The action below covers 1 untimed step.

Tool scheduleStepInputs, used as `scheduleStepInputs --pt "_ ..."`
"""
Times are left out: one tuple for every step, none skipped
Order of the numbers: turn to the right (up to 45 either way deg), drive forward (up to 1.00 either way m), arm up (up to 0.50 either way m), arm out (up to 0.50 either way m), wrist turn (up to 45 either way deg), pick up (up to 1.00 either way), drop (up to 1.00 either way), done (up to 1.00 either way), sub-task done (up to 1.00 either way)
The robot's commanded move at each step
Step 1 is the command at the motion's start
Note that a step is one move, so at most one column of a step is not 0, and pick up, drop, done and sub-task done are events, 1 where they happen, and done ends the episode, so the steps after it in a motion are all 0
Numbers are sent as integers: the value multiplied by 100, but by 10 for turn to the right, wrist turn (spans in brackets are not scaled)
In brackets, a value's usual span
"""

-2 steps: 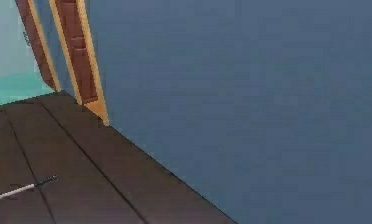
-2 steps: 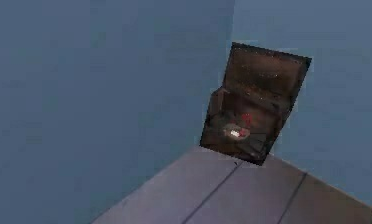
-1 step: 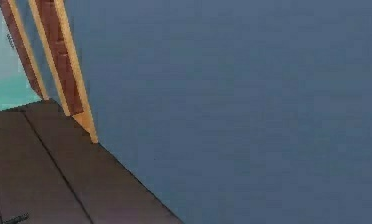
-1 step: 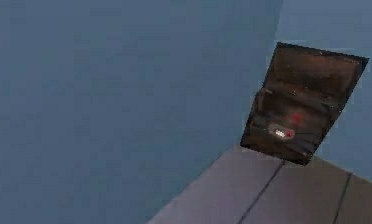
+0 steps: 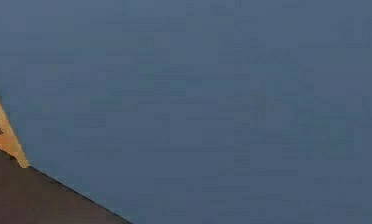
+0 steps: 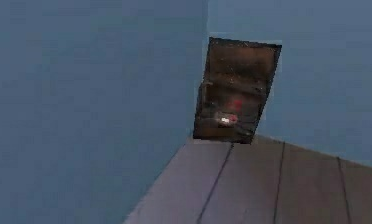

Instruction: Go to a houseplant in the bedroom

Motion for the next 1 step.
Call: scheduleStepInputs --pt "0 30 0 0 0 0 0 0 0"
